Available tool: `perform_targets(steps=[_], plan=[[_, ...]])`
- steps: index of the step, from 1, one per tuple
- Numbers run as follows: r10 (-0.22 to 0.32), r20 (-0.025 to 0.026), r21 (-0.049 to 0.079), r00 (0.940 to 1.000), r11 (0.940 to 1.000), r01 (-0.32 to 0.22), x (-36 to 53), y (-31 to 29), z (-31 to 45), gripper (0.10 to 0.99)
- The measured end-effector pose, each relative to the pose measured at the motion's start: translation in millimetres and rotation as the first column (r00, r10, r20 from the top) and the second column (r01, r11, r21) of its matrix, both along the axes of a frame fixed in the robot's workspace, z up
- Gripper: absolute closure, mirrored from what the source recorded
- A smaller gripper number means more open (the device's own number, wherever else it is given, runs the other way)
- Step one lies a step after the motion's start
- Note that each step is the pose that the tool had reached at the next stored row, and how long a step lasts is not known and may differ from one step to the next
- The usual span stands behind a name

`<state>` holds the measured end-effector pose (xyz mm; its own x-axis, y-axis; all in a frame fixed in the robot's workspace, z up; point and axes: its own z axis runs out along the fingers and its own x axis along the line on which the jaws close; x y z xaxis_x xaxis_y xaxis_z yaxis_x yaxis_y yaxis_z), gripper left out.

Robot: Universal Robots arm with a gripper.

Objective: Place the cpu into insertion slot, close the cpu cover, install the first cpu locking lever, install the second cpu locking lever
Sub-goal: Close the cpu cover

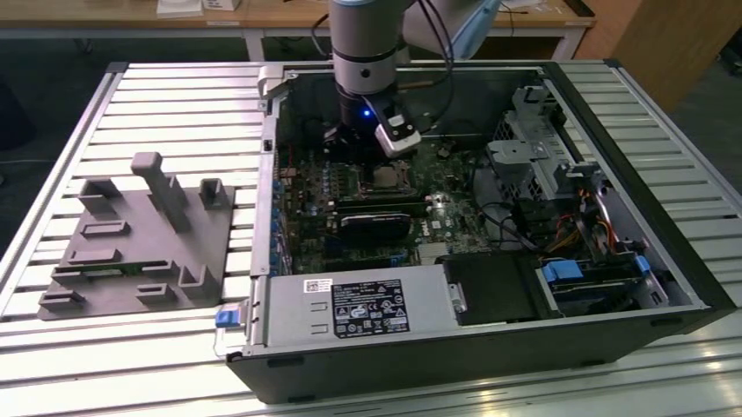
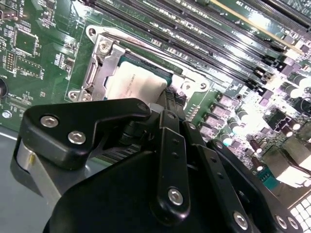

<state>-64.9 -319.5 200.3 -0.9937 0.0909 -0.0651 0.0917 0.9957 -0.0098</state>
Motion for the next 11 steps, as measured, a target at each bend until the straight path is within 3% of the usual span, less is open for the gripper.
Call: perform_targets(steps=[3, 9, 11], plan=[[0.0, -0.0003, 0.0, 1.0, 1.0, 0.0, 0.3, 0.0, 0.8, 0.98], [0.0, -0.0001, 0.0, 1.0, 1.0, 0.0, 0.3, 0.0, 14.5, 0.98], [0.0, 0.0, 0.0, 1.0, 1.0, 0.0, 1.3, 0.0, 14.6, 0.98]])
